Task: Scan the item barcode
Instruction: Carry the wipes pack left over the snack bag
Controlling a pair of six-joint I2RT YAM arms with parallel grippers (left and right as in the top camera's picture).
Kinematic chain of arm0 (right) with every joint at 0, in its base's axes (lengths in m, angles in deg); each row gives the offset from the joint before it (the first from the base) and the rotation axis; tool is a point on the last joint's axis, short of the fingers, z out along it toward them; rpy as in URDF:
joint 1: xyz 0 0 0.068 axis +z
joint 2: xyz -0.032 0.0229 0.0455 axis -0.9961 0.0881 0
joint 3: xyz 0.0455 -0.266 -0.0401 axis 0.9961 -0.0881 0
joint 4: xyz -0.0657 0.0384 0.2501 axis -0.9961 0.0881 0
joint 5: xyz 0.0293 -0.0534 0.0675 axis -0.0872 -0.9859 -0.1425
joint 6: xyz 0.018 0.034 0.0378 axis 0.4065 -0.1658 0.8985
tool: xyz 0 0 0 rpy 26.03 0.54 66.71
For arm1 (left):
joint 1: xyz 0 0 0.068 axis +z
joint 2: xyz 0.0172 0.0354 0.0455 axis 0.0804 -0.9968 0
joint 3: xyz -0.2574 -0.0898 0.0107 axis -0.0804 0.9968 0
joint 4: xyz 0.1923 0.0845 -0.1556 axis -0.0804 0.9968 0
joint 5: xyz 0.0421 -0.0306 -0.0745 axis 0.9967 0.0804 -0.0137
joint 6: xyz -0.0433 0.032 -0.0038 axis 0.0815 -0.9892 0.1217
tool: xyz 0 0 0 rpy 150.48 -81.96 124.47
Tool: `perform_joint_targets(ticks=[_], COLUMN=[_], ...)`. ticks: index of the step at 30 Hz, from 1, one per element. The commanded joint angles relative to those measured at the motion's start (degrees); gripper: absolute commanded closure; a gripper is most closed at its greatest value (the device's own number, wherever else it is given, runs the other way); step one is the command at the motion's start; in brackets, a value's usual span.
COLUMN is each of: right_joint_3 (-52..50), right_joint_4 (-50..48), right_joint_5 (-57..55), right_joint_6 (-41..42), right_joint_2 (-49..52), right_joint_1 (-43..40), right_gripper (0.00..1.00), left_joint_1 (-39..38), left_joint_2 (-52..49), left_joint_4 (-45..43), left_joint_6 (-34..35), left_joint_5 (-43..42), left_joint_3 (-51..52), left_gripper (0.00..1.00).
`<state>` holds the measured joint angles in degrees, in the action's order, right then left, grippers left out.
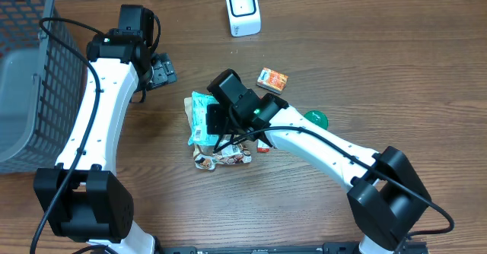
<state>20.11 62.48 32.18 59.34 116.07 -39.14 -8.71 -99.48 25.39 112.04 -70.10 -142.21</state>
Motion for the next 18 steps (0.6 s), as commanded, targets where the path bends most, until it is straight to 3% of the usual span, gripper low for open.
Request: perform_joint_targets(ticks=[1,8,13,18], right_joint_3=[-0.2,-0.2,0.0,2.6], right_joint_4=[-1.5,-6.1,-6.1,-4.3], right_joint_5=[-2.1,-2.2,-2.2,-1.3], right_joint_6=[3.1,3.1,3.0,1.9], right_joint_2=[1.3,6.5,7.0,5.7], right_joint_1=[0.6,2.5,2.5,1.0], right_gripper=[0.96,0.95,0.78,0.53], left_joint_1=[0.0,0.0,0.0,0.0], left_joint_2=[0.2,0.2,0.2,0.2], left_joint_4=[-0.1,-0.1,-0.1,-0.1], left_joint_6=[0.0,0.0,0.0,0.0], left_joint_5=[0.8,0.8,0.8,0.8], left_joint_3=[-1.0,-1.0,-1.0,-1.0], left_gripper=[0.0,0.0,0.0,0.0])
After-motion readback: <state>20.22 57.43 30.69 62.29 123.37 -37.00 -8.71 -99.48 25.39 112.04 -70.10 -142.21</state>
